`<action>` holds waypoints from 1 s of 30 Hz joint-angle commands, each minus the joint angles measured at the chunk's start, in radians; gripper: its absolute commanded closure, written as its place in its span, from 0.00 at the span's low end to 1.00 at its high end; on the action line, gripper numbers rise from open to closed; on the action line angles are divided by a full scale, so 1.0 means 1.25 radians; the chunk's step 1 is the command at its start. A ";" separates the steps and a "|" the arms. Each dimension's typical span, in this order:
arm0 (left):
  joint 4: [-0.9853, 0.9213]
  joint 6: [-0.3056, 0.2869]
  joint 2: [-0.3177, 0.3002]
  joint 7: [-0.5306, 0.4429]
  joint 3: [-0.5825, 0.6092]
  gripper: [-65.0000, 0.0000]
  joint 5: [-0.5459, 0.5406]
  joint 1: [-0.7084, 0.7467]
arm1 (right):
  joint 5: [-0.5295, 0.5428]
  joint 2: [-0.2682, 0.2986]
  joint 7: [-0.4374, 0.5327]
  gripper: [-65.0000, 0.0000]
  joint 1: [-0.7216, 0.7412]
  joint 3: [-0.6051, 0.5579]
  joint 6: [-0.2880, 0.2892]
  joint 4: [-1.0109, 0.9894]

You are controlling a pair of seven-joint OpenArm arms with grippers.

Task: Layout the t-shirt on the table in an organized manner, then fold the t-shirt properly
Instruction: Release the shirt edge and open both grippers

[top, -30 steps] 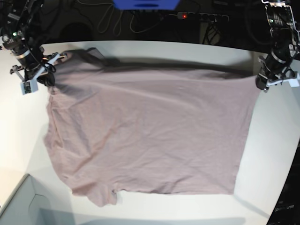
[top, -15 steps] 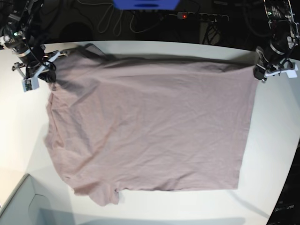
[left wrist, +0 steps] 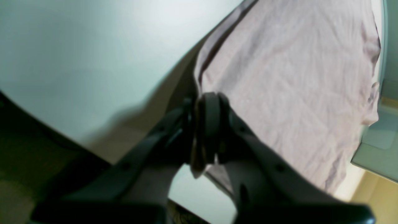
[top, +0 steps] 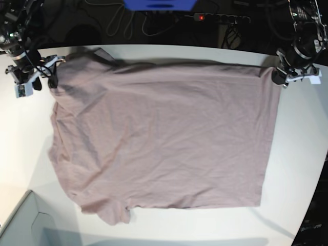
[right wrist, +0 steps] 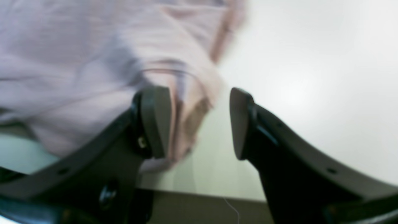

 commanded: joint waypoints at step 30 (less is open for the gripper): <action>-0.015 -0.004 0.006 -0.004 -0.067 0.42 -0.010 0.034 | 0.009 -0.117 0.014 0.46 -0.098 0.109 -0.001 0.116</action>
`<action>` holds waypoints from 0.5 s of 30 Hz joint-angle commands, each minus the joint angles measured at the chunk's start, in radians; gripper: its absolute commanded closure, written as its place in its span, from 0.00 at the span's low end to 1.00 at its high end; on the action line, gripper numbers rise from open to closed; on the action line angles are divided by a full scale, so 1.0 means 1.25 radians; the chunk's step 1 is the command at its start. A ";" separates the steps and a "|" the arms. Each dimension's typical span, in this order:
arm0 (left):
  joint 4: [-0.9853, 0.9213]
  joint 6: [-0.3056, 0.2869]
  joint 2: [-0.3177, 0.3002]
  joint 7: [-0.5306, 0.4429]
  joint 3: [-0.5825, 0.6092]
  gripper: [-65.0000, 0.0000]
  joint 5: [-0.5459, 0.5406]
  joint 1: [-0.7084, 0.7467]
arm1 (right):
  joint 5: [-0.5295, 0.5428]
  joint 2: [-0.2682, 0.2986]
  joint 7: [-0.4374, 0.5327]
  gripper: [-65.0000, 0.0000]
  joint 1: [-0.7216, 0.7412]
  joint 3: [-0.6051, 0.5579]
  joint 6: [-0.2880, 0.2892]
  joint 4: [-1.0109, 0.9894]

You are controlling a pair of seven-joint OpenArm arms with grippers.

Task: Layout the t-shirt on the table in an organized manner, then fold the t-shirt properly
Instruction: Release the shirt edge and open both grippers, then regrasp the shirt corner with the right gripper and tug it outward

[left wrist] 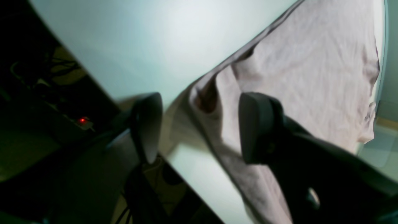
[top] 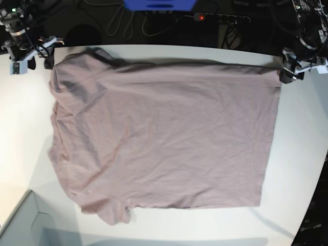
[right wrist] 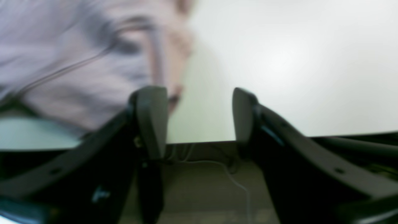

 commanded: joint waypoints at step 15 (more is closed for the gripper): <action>0.005 0.010 0.016 0.011 0.001 1.00 -0.003 -0.032 | 0.012 0.023 0.026 0.38 -0.009 -0.025 -0.002 -0.117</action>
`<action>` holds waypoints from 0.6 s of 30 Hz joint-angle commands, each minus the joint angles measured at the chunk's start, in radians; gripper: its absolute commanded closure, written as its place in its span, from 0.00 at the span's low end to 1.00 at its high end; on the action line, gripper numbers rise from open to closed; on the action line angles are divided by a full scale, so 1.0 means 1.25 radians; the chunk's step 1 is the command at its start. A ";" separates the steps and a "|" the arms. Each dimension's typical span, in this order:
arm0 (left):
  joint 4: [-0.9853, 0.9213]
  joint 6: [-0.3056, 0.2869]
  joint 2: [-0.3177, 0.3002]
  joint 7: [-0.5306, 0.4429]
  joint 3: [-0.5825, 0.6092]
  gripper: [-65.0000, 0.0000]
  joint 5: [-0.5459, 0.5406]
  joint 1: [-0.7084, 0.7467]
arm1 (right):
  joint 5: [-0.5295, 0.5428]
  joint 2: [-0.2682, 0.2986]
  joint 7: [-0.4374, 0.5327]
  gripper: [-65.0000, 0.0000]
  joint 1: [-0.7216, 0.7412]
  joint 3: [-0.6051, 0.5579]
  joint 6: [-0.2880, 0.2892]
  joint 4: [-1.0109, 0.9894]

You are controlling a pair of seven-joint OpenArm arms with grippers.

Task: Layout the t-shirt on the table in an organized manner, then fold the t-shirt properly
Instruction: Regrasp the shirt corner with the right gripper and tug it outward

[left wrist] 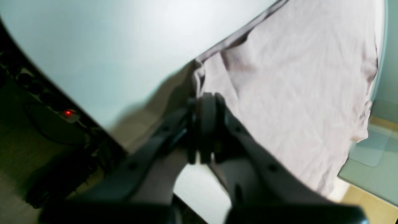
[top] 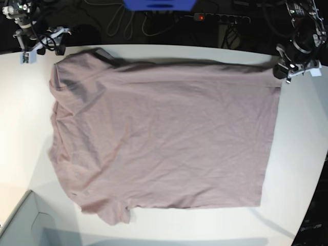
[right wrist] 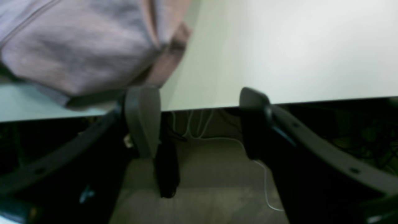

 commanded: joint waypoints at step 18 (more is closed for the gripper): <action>0.014 -0.002 -0.013 -0.001 -0.004 1.00 -0.018 -0.012 | -0.029 0.032 0.018 0.38 0.124 -0.267 -0.001 0.014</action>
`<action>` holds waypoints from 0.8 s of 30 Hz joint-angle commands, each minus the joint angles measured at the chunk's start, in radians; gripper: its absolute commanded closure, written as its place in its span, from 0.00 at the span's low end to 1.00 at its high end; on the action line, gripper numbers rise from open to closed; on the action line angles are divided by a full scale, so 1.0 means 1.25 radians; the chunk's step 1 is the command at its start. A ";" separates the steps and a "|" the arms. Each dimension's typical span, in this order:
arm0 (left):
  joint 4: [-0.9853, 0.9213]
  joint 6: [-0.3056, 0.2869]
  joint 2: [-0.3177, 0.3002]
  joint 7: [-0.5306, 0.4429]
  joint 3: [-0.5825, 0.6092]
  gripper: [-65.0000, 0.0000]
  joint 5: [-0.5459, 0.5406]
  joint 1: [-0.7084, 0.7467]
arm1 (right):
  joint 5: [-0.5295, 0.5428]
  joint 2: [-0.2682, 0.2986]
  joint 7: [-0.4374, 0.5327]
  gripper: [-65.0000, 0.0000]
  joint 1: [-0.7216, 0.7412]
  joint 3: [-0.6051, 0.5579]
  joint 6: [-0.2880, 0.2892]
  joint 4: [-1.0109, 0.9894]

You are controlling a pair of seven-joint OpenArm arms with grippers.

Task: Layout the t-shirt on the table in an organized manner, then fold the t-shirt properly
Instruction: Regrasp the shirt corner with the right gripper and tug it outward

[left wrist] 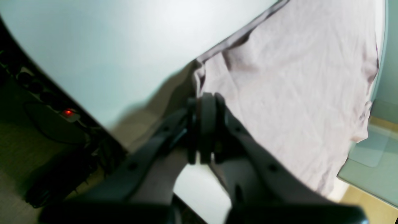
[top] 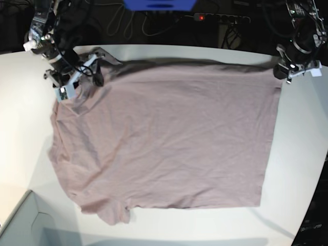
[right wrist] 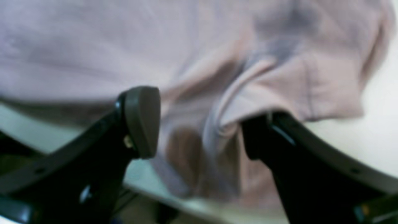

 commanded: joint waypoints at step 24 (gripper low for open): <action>0.012 -0.002 -0.015 -0.001 -0.005 1.00 -0.016 -0.008 | -0.077 0.029 0.017 0.38 -0.020 0.220 -0.001 0.026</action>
